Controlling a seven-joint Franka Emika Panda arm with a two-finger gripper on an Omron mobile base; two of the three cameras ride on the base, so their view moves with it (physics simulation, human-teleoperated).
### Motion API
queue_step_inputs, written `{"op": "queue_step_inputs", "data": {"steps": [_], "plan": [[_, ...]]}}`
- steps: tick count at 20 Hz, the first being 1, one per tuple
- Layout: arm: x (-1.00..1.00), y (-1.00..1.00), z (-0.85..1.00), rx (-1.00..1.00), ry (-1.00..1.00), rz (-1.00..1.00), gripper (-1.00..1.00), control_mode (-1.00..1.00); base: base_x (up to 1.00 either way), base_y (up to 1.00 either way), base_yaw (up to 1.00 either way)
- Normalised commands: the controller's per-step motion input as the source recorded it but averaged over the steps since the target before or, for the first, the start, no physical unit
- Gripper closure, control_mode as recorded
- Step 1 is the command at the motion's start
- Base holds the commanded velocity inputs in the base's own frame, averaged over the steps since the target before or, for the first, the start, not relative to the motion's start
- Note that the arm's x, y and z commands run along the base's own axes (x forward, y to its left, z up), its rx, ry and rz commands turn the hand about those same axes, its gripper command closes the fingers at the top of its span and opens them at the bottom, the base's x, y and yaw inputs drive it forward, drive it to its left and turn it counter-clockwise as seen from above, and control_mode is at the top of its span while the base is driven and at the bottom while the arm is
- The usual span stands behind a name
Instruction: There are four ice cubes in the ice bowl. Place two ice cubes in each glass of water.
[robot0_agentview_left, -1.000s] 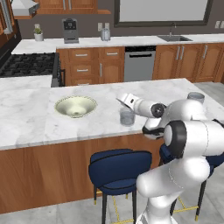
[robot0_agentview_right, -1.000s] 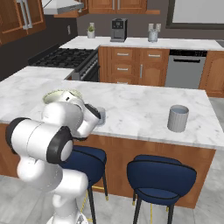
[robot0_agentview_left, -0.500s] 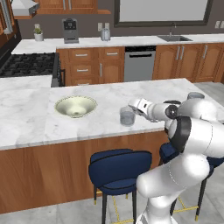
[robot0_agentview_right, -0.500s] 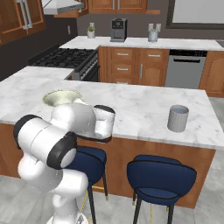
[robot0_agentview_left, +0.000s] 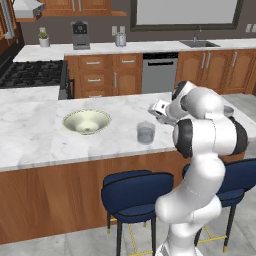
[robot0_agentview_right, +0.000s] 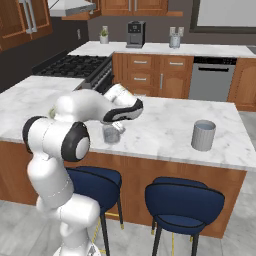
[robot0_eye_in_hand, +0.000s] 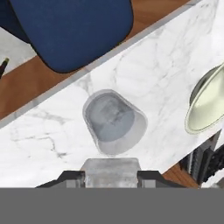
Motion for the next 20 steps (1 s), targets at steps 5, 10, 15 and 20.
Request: {"op": "queue_step_inputs", "data": {"steps": [5, 10, 15, 20], "plan": [[1.00, -0.01, -0.01, -0.02, 0.43, 0.32, 1.00, -1.00, 0.00, 0.00, 0.00], [0.90, -0.46, 0.20, 0.00, 0.28, 0.28, 1.00, -1.00, 0.00, 0.00, 0.00], [0.52, -0.51, 0.03, 0.00, 0.36, 0.22, 1.00, -1.00, 0.00, 0.00, 0.00], [0.61, -0.47, 0.17, 0.00, 0.35, 0.18, 1.00, -1.00, 0.00, 0.00, 0.00]]}}
